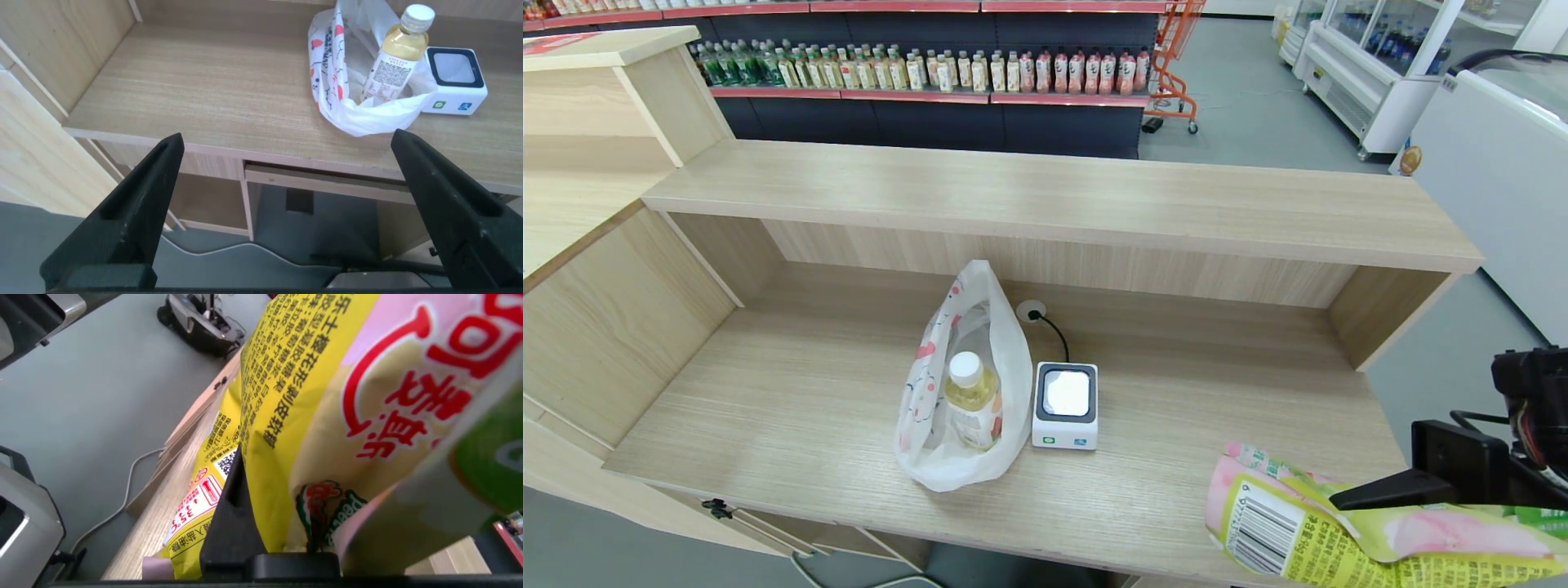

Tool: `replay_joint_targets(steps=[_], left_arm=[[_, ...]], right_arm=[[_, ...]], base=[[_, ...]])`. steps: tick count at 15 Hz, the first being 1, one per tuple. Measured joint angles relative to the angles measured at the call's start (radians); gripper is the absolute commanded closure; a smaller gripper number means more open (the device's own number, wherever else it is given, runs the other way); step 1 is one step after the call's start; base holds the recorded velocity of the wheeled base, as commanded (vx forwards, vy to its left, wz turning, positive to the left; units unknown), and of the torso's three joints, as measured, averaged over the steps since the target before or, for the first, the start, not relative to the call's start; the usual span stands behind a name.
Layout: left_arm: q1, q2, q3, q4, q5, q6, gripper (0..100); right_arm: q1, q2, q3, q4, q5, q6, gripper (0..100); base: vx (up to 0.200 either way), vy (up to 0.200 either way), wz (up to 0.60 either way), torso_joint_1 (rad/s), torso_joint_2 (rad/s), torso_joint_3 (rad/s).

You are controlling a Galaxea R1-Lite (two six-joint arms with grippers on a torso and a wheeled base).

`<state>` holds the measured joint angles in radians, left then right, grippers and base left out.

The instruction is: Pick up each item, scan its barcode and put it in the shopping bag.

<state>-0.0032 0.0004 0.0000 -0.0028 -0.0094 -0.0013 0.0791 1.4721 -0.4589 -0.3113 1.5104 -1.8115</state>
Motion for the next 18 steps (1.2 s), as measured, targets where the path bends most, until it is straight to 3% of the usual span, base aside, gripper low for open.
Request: replay_joint_targets(steps=[10, 13, 16, 18], left_arm=[[0.0, 0.0, 0.0, 0.0, 0.0, 0.0, 0], [0.0, 0.0, 0.0, 0.0, 0.0, 0.0, 0], [0.0, 0.0, 0.0, 0.0, 0.0, 0.0, 0], [0.0, 0.0, 0.0, 0.0, 0.0, 0.0, 0]], right_arm=[[0.014, 0.007, -0.017, 0.01, -0.019, 0.045, 100], [-0.084, -0.024, -0.053, 0.004, -0.128, 0.357, 100], [-0.158, -0.105, -0.08, -0.006, -0.299, 0.837, 100], [-0.164, -0.166, -0.089, -0.008, -0.473, 1.189, 100]], base=[[0.0, 0.0, 0.0, 0.0, 0.0, 0.0], [0.0, 0.0, 0.0, 0.0, 0.0, 0.0], [0.0, 0.0, 0.0, 0.0, 0.0, 0.0], [0.0, 0.0, 0.0, 0.0, 0.0, 0.0]])
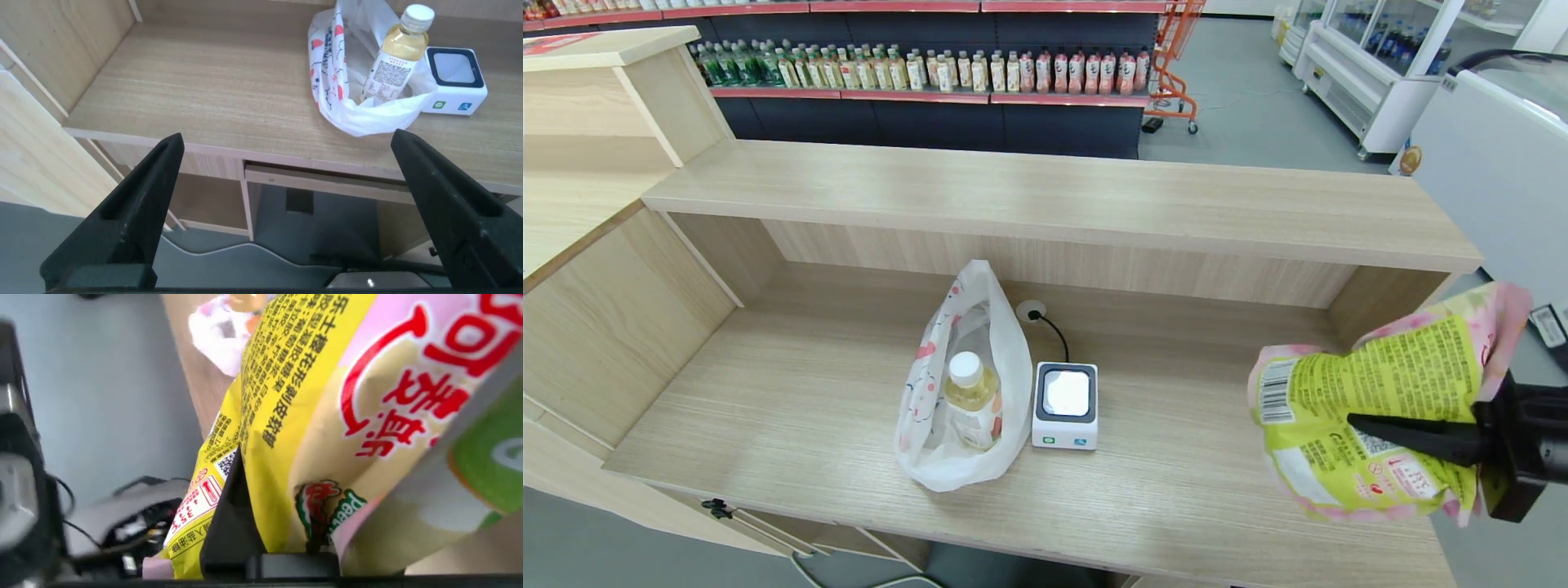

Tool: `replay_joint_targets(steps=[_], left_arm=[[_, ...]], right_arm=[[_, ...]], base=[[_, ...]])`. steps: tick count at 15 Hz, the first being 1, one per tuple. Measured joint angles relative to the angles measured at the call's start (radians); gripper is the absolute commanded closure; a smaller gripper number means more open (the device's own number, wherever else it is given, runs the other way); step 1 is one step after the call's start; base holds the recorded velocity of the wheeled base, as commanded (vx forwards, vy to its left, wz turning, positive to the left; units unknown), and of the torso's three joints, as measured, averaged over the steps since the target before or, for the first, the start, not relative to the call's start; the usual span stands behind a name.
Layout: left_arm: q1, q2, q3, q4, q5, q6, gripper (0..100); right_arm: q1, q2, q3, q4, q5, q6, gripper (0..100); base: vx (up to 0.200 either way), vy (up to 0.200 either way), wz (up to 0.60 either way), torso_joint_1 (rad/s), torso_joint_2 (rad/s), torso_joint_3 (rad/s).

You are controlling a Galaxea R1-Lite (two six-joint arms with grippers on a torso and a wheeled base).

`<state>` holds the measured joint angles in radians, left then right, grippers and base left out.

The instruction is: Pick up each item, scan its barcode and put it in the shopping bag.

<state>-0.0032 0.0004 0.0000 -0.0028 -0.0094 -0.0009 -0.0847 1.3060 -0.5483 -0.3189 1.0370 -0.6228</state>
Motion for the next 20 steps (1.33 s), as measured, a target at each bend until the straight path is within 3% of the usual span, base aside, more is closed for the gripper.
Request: replay_joint_targets(steps=[2, 5, 8, 11, 14, 16, 20], left_arm=[[0.0, 0.0, 0.0, 0.0, 0.0, 0.0, 0], [0.0, 0.0, 0.0, 0.0, 0.0, 0.0, 0], [0.0, 0.0, 0.0, 0.0, 0.0, 0.0, 0], [-0.001, 0.0, 0.0, 0.0, 0.0, 0.0, 0], [-0.001, 0.0, 0.0, 0.0, 0.0, 0.0, 0], [0.0, 0.0, 0.0, 0.0, 0.0, -0.001, 0], [0.0, 0.0, 0.0, 0.0, 0.0, -0.002, 0]], right_arm=[[0.066, -0.043, -0.018, -0.001, -0.231, 0.424, 100], [0.298, -0.054, -0.102, 0.017, -0.615, 1.059, 100], [0.466, 0.044, -0.282, 0.163, -0.849, 1.475, 100], [0.492, 0.199, -0.553, 0.474, -0.91, 1.814, 100], [0.487, 0.352, -0.802, 0.751, -0.903, 2.079, 100], [0.516, 0.423, -0.884, 0.81, -0.878, 2.147, 100], [0.598, 0.471, -0.903, 0.819, -0.874, 2.175, 100]], base=[[0.0, 0.0, 0.0, 0.0, 0.0, 0.0], [0.0, 0.0, 0.0, 0.0, 0.0, 0.0], [0.0, 0.0, 0.0, 0.0, 0.0, 0.0], [0.0, 0.0, 0.0, 0.0, 0.0, 0.0], [0.0, 0.0, 0.0, 0.0, 0.0, 0.0], [0.0, 0.0, 0.0, 0.0, 0.0, 0.0], [0.0, 0.0, 0.0, 0.0, 0.0, 0.0]])
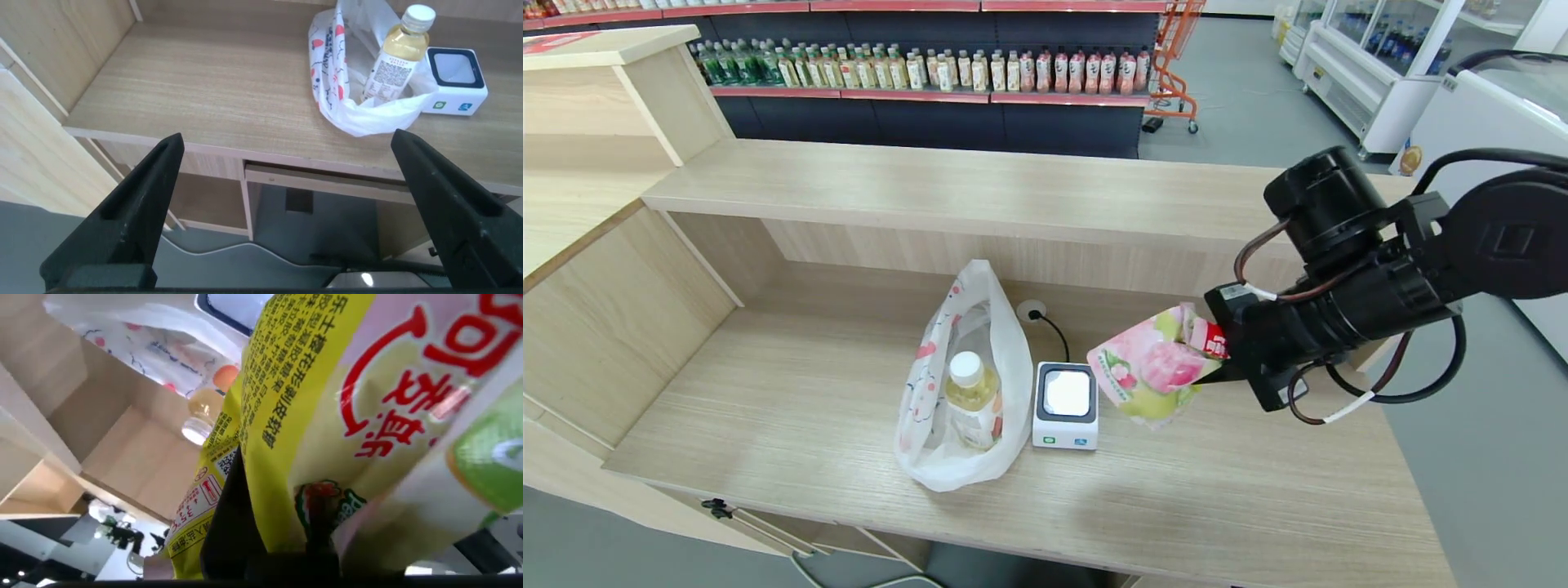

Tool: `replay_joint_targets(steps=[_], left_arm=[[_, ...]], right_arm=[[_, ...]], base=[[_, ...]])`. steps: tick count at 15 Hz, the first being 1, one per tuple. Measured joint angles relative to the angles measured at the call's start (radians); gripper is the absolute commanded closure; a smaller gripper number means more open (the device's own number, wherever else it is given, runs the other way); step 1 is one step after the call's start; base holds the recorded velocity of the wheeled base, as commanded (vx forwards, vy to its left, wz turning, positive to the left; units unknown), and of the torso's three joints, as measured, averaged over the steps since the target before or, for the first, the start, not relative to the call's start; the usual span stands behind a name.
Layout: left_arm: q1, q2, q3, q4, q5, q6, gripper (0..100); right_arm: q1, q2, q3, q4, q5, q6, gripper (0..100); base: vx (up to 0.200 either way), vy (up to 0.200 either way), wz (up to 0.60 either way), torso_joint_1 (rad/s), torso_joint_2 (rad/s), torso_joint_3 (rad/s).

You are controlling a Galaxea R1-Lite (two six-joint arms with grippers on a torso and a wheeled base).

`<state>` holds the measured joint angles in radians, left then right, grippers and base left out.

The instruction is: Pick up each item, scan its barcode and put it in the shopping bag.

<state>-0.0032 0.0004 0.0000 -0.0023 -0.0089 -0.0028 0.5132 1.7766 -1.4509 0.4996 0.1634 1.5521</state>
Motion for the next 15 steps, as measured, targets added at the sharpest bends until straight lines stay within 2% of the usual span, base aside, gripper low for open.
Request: replay_joint_targets(steps=[6, 10, 15], left_arm=[[0.0, 0.0, 0.0, 0.0, 0.0, -0.003, 0], [0.001, 0.0, 0.0, -0.001, -0.001, -0.003, 0], [0.0, 0.0, 0.0, 0.0, 0.0, 0.0, 0]], right_arm=[[0.089, 0.022, 0.012, -0.003, -0.014, 0.039, 100], [0.093, 0.05, 0.002, -0.015, -0.043, 0.039, 100], [0.086, 0.084, -0.005, -0.022, -0.068, 0.039, 100]], base=[[0.0, 0.0, 0.0, 0.0, 0.0, 0.0], [0.0, 0.2, 0.0, -0.001, 0.0, 0.002], [0.0, 0.0, 0.0, 0.0, 0.0, 0.0]])
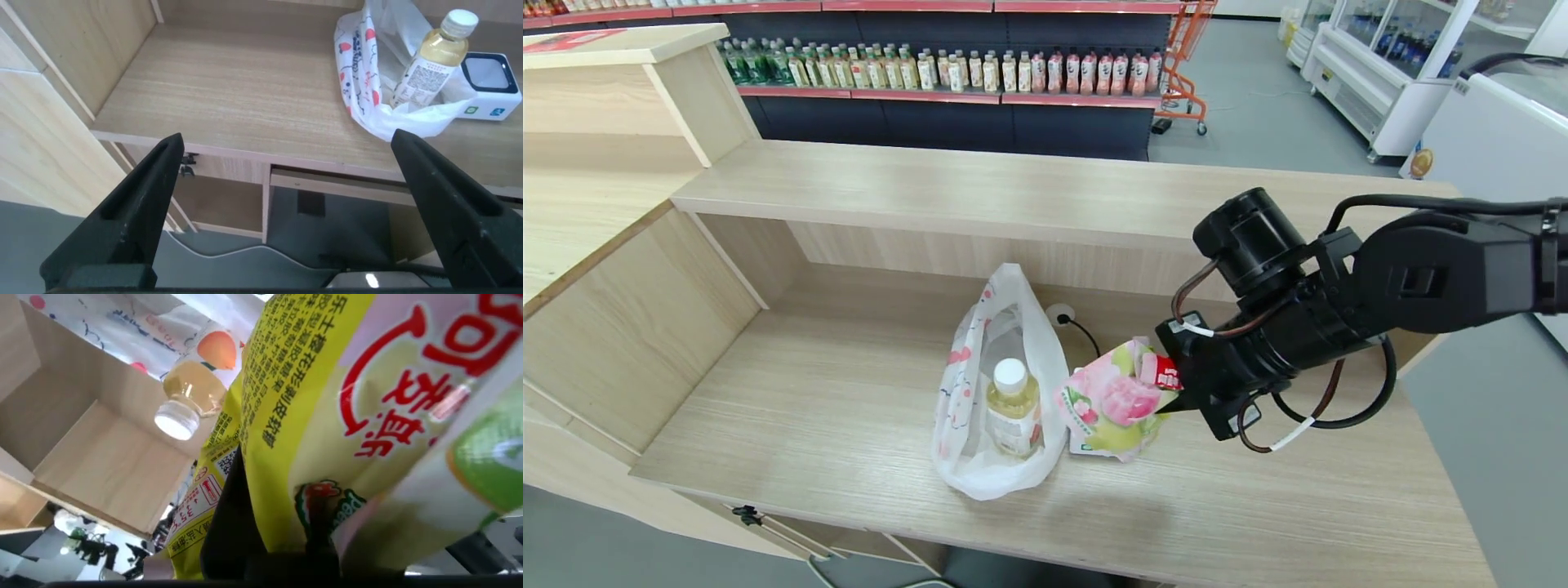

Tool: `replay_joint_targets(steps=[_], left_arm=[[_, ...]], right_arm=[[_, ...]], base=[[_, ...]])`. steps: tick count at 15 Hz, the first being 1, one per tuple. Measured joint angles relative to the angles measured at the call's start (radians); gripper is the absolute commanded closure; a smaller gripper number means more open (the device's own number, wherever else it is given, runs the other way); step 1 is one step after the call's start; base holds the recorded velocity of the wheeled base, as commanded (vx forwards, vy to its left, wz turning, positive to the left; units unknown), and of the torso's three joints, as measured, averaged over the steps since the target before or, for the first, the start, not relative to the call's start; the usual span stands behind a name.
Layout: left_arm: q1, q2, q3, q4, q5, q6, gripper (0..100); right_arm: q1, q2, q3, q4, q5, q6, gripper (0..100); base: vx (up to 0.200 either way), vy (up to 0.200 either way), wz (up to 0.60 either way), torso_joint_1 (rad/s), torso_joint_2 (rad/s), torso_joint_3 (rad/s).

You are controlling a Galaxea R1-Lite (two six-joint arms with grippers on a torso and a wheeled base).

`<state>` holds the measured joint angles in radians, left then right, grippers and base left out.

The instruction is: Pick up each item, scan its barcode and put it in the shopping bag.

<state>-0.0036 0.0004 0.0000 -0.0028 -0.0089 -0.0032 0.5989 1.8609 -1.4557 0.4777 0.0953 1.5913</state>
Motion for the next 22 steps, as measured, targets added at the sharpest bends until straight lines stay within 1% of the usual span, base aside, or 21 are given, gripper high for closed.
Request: replay_joint_targets(steps=[4, 6, 9, 12, 14, 20, 22], left_arm=[[0.0, 0.0, 0.0, 0.0, 0.0, -0.001, 0], [0.001, 0.0, 0.0, 0.0, 0.0, -0.001, 0], [0.0, 0.0, 0.0, 0.0, 0.0, -0.001, 0], [0.0, 0.0, 0.0, 0.0, 0.0, -0.001, 0], [0.0, 0.0, 0.0, 0.0, 0.0, -0.001, 0], [0.0, 0.0, 0.0, 0.0, 0.0, -0.001, 0], [0.001, 0.0, 0.0, 0.0, 0.0, -0.001, 0]], right_arm=[[-0.059, 0.031, -0.026, -0.001, -0.001, -0.003, 100], [-0.083, 0.06, -0.06, -0.001, 0.001, -0.005, 100], [-0.088, 0.114, -0.119, 0.0, 0.02, -0.005, 100], [-0.09, 0.15, -0.168, -0.013, 0.066, -0.007, 100], [-0.096, 0.16, -0.173, -0.028, 0.091, -0.007, 100], [-0.101, 0.166, -0.17, -0.043, 0.113, -0.003, 100], [-0.105, 0.166, -0.156, -0.085, 0.132, -0.002, 100]], base=[[0.0, 0.0, 0.0, 0.0, 0.0, 0.0], [0.0, 0.0, 0.0, 0.0, 0.0, 0.0], [0.0, 0.0, 0.0, 0.0, 0.0, 0.0], [0.0, 0.0, 0.0, 0.0, 0.0, 0.0], [0.0, 0.0, 0.0, 0.0, 0.0, 0.0], [0.0, 0.0, 0.0, 0.0, 0.0, 0.0], [0.0, 0.0, 0.0, 0.0, 0.0, 0.0]])
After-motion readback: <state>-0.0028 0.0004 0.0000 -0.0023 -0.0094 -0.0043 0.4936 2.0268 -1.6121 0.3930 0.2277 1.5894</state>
